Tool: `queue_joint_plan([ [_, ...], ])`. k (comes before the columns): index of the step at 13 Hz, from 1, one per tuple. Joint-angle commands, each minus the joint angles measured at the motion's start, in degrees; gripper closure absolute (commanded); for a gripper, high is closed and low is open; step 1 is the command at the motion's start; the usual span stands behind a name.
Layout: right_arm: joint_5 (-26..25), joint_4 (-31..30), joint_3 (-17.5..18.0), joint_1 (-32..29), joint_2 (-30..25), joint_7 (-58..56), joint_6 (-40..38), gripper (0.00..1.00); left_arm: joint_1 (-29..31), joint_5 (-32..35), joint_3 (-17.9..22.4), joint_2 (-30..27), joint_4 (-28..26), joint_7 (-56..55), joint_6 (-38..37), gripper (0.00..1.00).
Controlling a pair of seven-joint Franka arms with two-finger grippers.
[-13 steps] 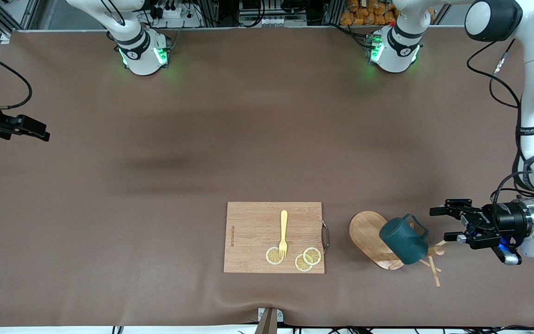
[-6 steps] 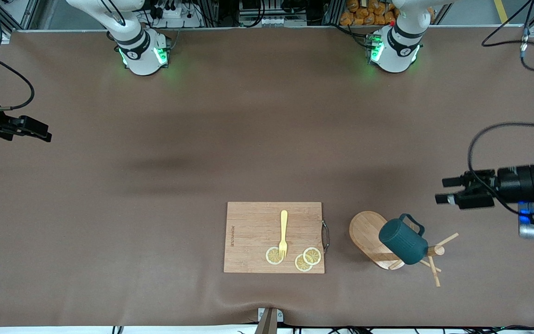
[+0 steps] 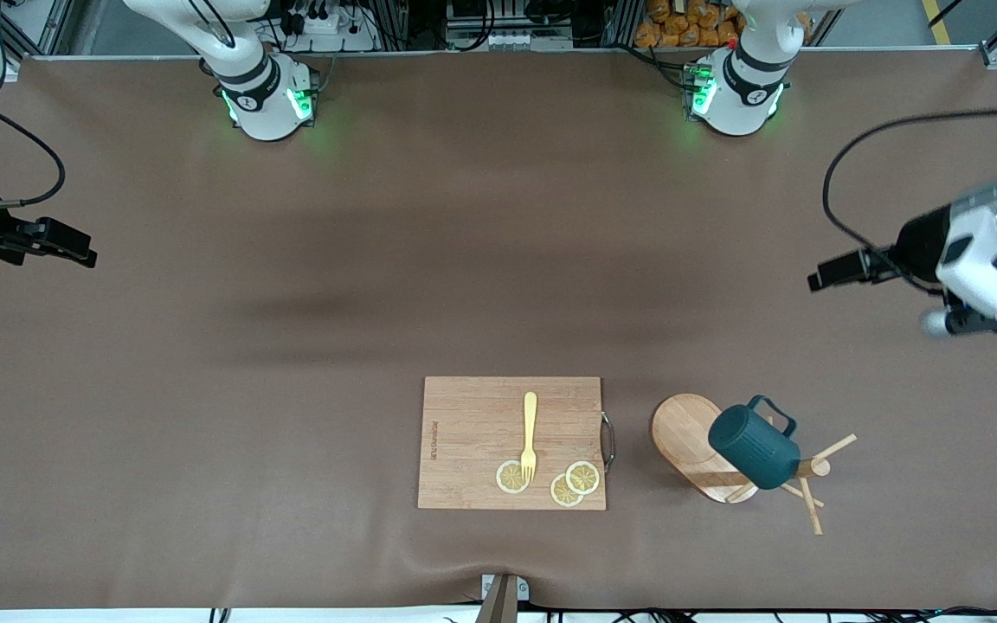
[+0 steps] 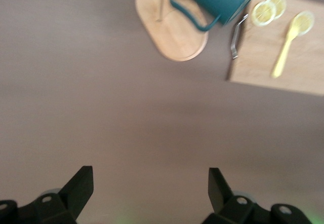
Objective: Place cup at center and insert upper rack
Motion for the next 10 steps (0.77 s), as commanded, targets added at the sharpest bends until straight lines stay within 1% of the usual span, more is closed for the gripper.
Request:
queue_joint_plan([
  [1, -0.6, -0.2, -0.5, 0.5, -0.4, 0.8, -0.3, 0.00, 0.1, 6.2, 0.1, -10.4, -9.4, 7.9, 1.8, 0.00],
  [3, -0.6, -0.3, -1.2, 0.1, -0.4, 0.8, -0.6, 0.00, 0.5, 6.4, 0.1, -15.1, -11.3, 9.8, -0.3, 0.00],
  [4, -0.6, -0.5, -1.7, 0.2, -0.4, 0.8, -0.6, 0.00, 0.5, 6.6, 0.2, -16.4, -11.3, 9.8, -1.9, 0.00],
  [7, 0.2, -1.6, -3.0, 0.1, -0.5, 1.0, -1.2, 0.00, 0.7, 7.5, 0.2, -16.7, -11.3, 10.0, -3.1, 0.00],
  [10, 0.5, -1.6, -3.1, 0.1, -0.5, 0.9, -1.5, 0.00, 0.8, 7.6, 1.0, -15.8, -11.4, 10.2, -2.9, 0.00],
])
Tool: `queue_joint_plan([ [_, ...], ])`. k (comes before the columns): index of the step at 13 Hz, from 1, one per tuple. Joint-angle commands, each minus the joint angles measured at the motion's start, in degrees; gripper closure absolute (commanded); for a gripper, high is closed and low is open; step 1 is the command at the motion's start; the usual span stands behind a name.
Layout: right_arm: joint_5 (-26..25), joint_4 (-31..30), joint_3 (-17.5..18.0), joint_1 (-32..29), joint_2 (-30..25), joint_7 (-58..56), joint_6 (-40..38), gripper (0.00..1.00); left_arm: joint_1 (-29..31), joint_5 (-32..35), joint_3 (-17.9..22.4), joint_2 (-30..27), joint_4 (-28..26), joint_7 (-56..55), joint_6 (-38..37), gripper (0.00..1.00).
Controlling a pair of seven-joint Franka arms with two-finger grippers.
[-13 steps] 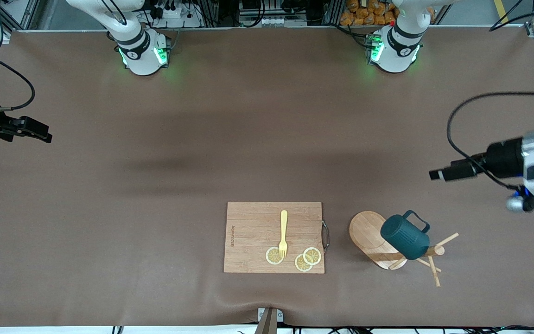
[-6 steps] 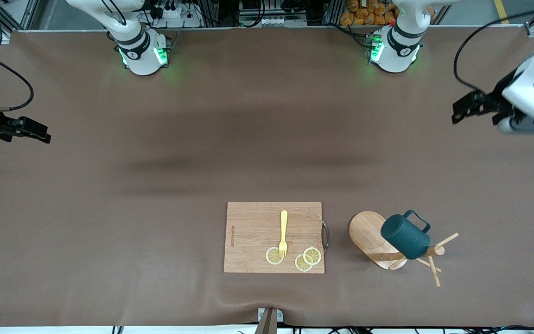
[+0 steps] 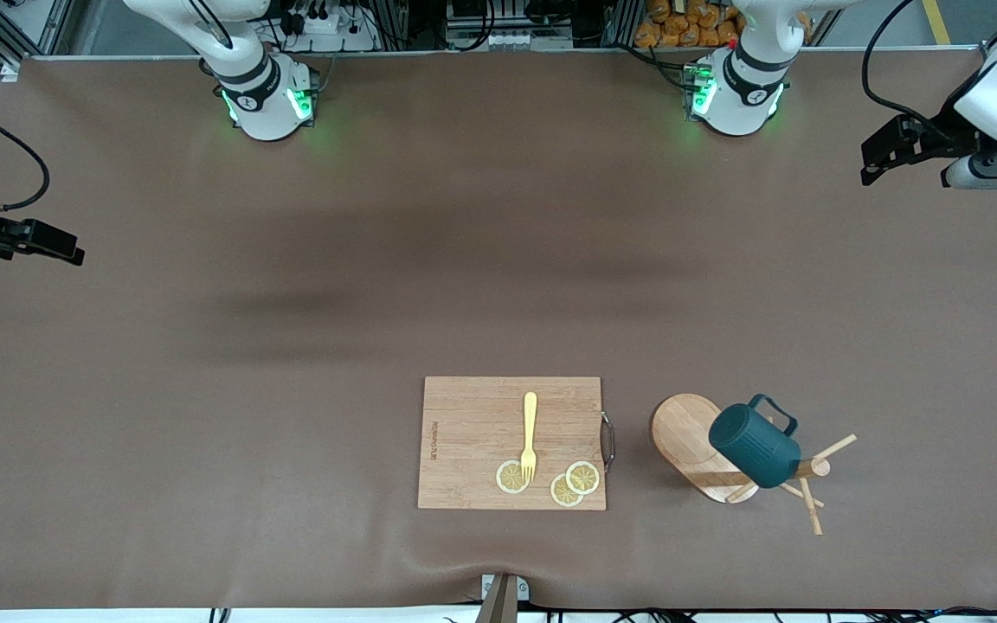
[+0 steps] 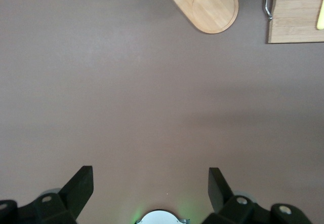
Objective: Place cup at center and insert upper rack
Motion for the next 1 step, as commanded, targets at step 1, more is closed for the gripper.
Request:
queue_joint_plan([
  [1, 0.5, -0.4, -0.2, 0.3, -0.6, 0.9, -1.5, 0.00, 0.4, 1.4, 0.3, 0.5, -0.5, 1.3, 0.4, 0.00],
])
